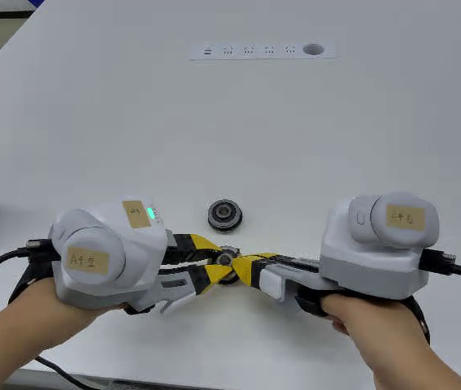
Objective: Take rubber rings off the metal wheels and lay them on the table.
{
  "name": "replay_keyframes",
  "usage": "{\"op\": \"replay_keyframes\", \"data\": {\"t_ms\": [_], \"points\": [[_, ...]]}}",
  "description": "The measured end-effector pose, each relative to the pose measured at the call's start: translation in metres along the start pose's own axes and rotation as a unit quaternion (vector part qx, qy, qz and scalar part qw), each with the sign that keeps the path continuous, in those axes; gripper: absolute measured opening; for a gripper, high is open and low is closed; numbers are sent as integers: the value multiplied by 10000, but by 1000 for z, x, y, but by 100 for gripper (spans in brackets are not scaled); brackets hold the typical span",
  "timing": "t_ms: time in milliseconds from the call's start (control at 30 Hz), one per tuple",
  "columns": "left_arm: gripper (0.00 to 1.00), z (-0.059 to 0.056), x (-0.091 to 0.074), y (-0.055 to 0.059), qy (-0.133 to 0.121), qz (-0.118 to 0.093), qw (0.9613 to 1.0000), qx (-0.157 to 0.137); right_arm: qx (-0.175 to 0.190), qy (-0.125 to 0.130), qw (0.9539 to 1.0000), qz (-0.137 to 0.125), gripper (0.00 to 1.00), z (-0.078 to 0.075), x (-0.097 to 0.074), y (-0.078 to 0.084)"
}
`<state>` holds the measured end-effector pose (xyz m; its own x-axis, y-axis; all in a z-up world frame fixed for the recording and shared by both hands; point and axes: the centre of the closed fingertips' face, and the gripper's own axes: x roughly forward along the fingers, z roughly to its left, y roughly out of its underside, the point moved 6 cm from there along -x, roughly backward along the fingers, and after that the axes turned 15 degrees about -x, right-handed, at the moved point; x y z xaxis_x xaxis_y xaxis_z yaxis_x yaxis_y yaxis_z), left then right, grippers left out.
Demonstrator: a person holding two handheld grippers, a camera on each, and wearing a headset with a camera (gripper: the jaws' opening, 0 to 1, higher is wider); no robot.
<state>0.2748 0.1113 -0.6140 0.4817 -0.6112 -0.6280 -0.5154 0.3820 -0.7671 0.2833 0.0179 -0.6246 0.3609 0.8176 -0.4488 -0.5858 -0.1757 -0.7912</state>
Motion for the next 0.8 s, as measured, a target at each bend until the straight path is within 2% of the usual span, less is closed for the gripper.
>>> {"op": "replay_keyframes", "data": {"t_ms": [800], "points": [[12,0,0,0,-3,18,10000,28,-165,-171,9997,-48,1,5,-1,-4]]}}
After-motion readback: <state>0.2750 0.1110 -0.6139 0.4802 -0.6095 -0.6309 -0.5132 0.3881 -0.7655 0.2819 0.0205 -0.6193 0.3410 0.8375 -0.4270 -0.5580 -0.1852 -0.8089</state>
